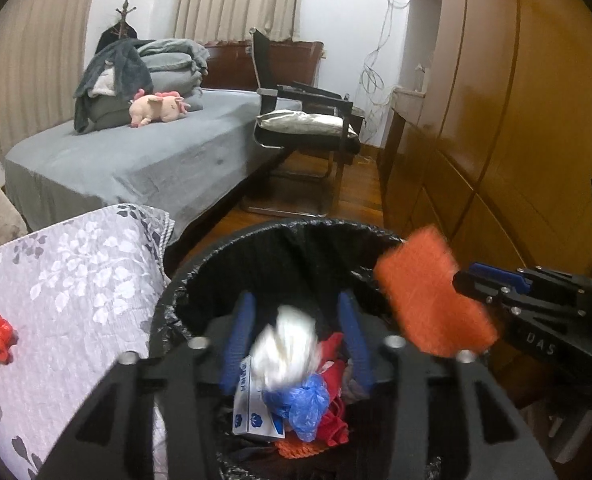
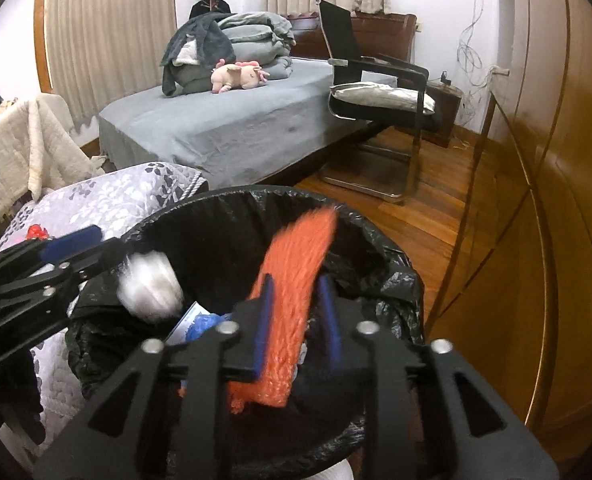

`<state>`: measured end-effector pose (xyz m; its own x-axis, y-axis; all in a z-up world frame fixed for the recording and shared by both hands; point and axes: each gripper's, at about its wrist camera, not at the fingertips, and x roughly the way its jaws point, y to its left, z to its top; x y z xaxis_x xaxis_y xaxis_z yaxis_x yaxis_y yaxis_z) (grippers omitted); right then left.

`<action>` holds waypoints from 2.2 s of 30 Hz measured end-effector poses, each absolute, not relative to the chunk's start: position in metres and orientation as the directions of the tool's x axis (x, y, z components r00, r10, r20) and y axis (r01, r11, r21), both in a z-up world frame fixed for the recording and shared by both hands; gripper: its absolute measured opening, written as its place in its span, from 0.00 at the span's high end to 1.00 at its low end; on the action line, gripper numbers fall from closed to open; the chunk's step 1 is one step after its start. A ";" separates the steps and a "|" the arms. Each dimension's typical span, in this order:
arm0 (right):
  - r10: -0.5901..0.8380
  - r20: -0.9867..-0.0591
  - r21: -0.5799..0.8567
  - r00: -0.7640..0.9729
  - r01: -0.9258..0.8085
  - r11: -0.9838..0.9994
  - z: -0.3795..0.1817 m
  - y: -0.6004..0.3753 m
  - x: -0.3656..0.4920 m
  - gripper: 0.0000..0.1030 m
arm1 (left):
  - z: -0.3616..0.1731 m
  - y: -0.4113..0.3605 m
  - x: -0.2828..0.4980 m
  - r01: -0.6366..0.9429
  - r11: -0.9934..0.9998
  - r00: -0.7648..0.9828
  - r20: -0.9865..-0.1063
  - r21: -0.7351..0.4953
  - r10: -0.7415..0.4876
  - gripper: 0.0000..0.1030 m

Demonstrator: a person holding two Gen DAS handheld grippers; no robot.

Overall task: Collect trash
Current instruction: 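Carry the tissue ball and orange scrubber over the black bin and open both tools, then move both open tools back over the pink mask and red bag on the bed, then grasp the pink face mask with the left tool while the right tool grasps the red plastic bag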

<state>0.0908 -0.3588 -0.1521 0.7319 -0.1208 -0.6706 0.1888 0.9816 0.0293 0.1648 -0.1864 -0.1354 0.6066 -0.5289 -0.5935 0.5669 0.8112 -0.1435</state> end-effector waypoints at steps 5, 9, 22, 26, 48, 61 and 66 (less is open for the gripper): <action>-0.135 -0.648 0.036 0.749 0.207 0.978 -0.148 -0.359 0.088 0.30 | -0.130 -0.171 0.165 0.537 0.829 0.628 -0.584 -0.153 -0.515 0.33; -0.162 -0.620 0.028 0.768 0.228 0.973 -0.140 -0.354 0.084 0.10 | -0.121 -0.150 0.163 0.501 0.851 0.665 -0.561 -0.155 -0.494 0.14; -0.057 -0.554 0.071 0.830 0.116 0.991 -0.110 -0.296 0.106 0.06 | -0.097 -0.044 0.151 0.323 0.941 0.789 -0.521 -0.100 -0.326 0.06; -0.007 -0.548 0.073 0.836 0.056 0.996 -0.106 -0.262 0.125 0.06 | -0.098 -0.002 0.151 0.241 0.966 0.817 -0.518 -0.094 -0.254 0.06; 0.166 -0.600 0.071 0.782 -0.155 0.985 -0.151 -0.062 0.251 0.06 | -0.164 0.188 0.214 -0.102 0.995 0.787 -0.613 -0.022 0.068 0.06; 0.131 -0.659 0.024 0.740 -0.153 0.988 -0.182 -0.029 0.279 0.06 | -0.209 0.212 0.264 -0.088 0.993 0.696 -0.718 -0.074 0.008 0.16; 0.135 -0.668 0.027 0.732 -0.157 0.987 -0.186 -0.027 0.282 0.06 | -0.220 0.211 0.277 -0.062 0.991 0.646 -0.762 -0.115 -0.048 0.33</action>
